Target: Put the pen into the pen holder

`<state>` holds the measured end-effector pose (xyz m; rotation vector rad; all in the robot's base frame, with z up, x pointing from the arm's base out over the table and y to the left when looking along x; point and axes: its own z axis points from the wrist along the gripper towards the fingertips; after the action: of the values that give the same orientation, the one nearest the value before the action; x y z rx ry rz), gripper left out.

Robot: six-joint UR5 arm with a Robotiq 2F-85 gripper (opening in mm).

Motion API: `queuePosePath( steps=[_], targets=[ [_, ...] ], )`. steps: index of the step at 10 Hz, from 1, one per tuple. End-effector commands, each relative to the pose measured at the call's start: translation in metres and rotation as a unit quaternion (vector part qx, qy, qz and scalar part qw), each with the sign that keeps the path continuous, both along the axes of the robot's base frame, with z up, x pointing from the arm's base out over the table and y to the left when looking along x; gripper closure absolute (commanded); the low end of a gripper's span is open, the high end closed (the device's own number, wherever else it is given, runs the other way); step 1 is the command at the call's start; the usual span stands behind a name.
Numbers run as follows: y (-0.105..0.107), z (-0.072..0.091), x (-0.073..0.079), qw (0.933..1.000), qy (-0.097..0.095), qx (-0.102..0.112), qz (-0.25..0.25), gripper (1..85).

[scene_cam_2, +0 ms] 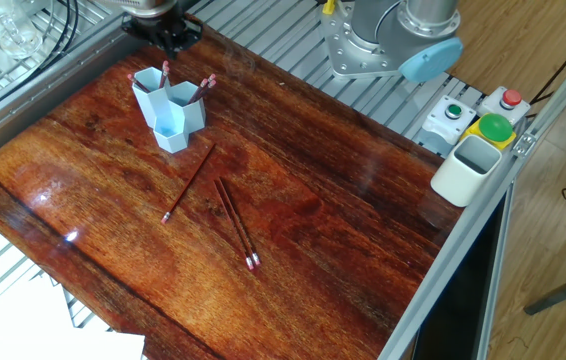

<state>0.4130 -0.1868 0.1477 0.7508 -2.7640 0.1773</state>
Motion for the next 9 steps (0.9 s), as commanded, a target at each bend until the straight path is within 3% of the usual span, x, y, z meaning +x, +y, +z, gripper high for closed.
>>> queuePosePath(
  steps=[1, 3, 4, 6, 8, 9],
  targets=[
    [0.007, 0.021, 0.002, 0.9999, 0.016, -0.004, -0.002, 84.7],
    [0.028, 0.051, 0.014, 0.9996, 0.026, -0.007, -0.007, 84.7],
    [0.037, 0.065, 0.024, 0.9995, 0.024, -0.019, -0.009, 84.7],
    [0.075, 0.085, 0.053, 0.9992, 0.008, -0.036, -0.016, 84.7],
    [0.122, 0.078, 0.091, 0.9993, -0.025, -0.019, -0.021, 84.7],
    [0.140, 0.062, 0.119, 0.9983, -0.057, -0.004, -0.011, 84.7]
  ],
)
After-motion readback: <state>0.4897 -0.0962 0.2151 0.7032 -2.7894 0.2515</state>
